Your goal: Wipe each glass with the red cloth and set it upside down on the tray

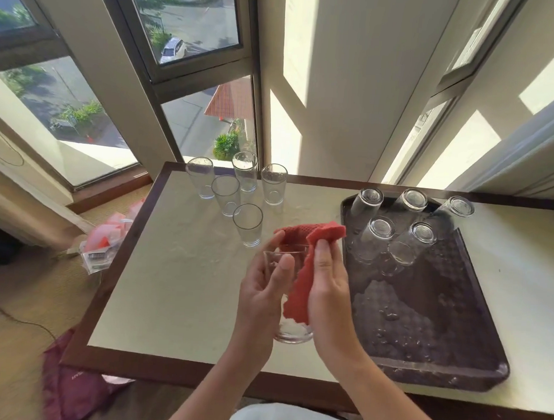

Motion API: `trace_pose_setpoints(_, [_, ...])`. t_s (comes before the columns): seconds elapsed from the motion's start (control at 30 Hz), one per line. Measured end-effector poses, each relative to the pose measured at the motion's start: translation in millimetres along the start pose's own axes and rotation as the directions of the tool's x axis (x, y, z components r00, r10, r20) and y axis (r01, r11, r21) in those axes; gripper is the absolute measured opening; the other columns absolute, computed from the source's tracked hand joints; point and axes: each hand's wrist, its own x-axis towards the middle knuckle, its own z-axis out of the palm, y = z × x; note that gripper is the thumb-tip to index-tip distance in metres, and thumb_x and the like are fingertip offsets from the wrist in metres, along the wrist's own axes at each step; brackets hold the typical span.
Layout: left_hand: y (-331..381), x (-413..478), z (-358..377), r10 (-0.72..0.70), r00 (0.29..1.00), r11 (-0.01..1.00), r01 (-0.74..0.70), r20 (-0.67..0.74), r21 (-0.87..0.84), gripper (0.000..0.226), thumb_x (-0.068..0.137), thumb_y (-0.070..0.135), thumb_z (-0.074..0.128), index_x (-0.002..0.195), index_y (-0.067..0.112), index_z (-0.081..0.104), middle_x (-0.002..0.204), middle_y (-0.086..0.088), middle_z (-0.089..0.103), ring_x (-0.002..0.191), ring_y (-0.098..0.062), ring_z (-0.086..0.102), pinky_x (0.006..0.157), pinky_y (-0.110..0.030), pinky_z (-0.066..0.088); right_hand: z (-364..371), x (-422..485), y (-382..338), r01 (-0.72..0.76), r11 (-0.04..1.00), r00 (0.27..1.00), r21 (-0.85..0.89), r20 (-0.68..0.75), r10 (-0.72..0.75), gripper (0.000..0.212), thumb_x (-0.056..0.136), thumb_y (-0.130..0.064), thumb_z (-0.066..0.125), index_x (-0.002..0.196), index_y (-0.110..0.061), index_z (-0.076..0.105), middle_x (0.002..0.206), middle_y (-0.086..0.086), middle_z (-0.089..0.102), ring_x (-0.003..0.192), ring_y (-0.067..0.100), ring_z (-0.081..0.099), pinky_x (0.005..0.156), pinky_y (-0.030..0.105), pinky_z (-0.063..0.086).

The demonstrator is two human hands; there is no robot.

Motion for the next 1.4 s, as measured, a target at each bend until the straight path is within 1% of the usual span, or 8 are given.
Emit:
trace_pose_setpoints(0.17, [11,6,-3,-0.008,0.996,0.997,0.001,-0.092,-0.075,0.056,0.085,0.058,0.059,0.134,0.032,0.051,0.101,-0.003,0.075,0.097,-0.024,0.072,0.089,-0.043,0.054,7,-37,25,0.299,0.877,0.953,-0.376,0.066,-0.297,0.053,0.097,-0.048,0.040,0.148,-0.033,0.035,0.132,-0.024,0.057,0.116,-0.010,0.056,0.091,0.006,0.043])
trace_pose_setpoints(0.27, [13,3,0,-0.012,1.000,1.000,0.012,-0.025,-0.003,0.038,0.085,0.056,0.058,0.119,0.039,0.064,0.122,-0.011,0.068,0.110,-0.030,0.068,0.094,-0.045,0.054,5,-28,22,0.186,0.946,0.981,-0.264,0.000,-0.193,0.043,0.097,-0.056,0.036,0.134,-0.037,0.045,0.104,-0.022,0.069,0.093,0.000,0.068,0.078,0.015,0.051])
trace_pose_setpoints(0.47, [5,0,8,-0.006,1.000,0.996,0.005,0.004,0.090,0.077,0.066,0.057,0.079,0.131,0.027,0.051,0.121,-0.013,0.066,0.109,-0.028,0.069,0.092,-0.046,0.057,-5,1,3,-0.046,0.993,0.999,0.110,-0.022,0.049,0.048,0.088,-0.054,0.037,0.114,-0.023,0.063,0.095,0.001,0.076,0.090,0.020,0.074,0.076,0.029,0.059])
trace_pose_setpoints(0.7, [6,0,1,-0.016,1.000,0.998,0.017,-0.015,0.057,0.079,0.072,0.071,0.064,0.141,0.036,0.046,0.124,-0.012,0.066,0.114,-0.028,0.066,0.105,-0.052,0.048,3,-35,30,0.334,0.853,0.929,-0.402,-0.011,-0.369,0.049,0.096,-0.049,0.038,0.142,-0.034,0.037,0.119,-0.020,0.063,0.101,-0.010,0.062,0.080,0.008,0.049])
trace_pose_setpoints(0.93, [7,-9,12,0.102,0.995,0.975,-0.098,-0.008,0.200,0.057,0.072,0.058,0.066,0.124,0.040,0.051,0.107,-0.004,0.066,0.097,-0.021,0.070,0.078,-0.035,0.061,-7,-6,3,-0.017,0.994,1.000,0.107,-0.008,0.018,0.035,0.101,-0.039,0.032,0.108,-0.024,0.063,0.084,-0.006,0.077,0.082,0.013,0.074,0.068,0.020,0.056])
trace_pose_setpoints(1.17, [9,-3,3,0.063,0.995,0.991,-0.053,-0.076,0.125,0.070,0.074,0.073,0.058,0.136,0.043,0.047,0.106,-0.020,0.063,0.099,-0.039,0.067,0.094,-0.055,0.053,1,-33,22,0.419,0.825,0.904,-0.378,0.090,-0.418,0.056,0.102,-0.043,0.036,0.151,-0.015,0.032,0.144,-0.005,0.052,0.123,-0.003,0.053,0.096,0.010,0.043])
trace_pose_setpoints(1.3, [9,-8,6,0.055,0.998,0.993,-0.052,-0.022,0.107,0.047,0.078,0.062,0.057,0.122,0.045,0.056,0.106,-0.015,0.070,0.099,-0.037,0.069,0.086,-0.055,0.058,-1,-18,6,0.152,0.987,0.988,-0.052,0.046,-0.150,0.033,0.098,-0.046,0.036,0.122,-0.031,0.054,0.094,-0.012,0.074,0.083,0.006,0.071,0.072,0.018,0.054])
trace_pose_setpoints(1.4, [7,-8,7,0.064,0.998,0.993,-0.063,-0.001,0.095,0.054,0.073,0.054,0.066,0.124,0.039,0.053,0.108,-0.009,0.069,0.102,-0.030,0.070,0.083,-0.043,0.061,-3,-6,-1,0.007,0.996,0.999,0.086,0.053,-0.012,0.032,0.095,-0.042,0.037,0.109,-0.026,0.061,0.085,-0.007,0.075,0.081,0.010,0.073,0.068,0.018,0.055])
